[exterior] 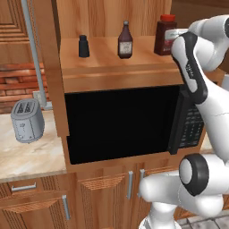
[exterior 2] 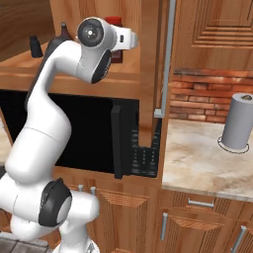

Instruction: Collect the paprika, ketchup, and shaker from the cabinet and place them next to the stove.

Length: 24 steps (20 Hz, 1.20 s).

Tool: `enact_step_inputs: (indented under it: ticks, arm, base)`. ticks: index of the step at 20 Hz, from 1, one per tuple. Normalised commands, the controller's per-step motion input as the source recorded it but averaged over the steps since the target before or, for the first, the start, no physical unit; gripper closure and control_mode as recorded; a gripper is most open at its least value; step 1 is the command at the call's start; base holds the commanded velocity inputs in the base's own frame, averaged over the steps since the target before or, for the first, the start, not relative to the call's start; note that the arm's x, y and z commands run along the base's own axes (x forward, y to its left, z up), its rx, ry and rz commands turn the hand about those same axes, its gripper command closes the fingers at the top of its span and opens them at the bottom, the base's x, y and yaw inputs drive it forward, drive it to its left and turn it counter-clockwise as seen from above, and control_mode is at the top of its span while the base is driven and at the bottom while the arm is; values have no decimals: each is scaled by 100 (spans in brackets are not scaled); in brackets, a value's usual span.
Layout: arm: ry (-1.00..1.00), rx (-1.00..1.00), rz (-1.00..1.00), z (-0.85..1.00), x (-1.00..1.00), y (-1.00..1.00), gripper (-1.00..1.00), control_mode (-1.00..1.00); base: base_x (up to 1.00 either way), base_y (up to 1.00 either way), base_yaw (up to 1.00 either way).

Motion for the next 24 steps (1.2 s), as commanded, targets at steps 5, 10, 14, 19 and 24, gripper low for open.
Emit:
enact_step_inputs:
  ticks: [5,10,14,19,24]
  arm:
    - [0,0,0,0,14,3,-100,-100]
    - [0,0,0,0,16,13,-100,-100]
    - [0,0,0,0,11,-2,-100,-100]
    - [1,0,0,0,15,-5,-100,-100]
    - [6,-1,0,0,14,3,-100,-100]
  base:
    - [0,0,0]
    - [0,0,0]
    - [0,0,0]
    - [0,0,0]
    - [0,0,0]
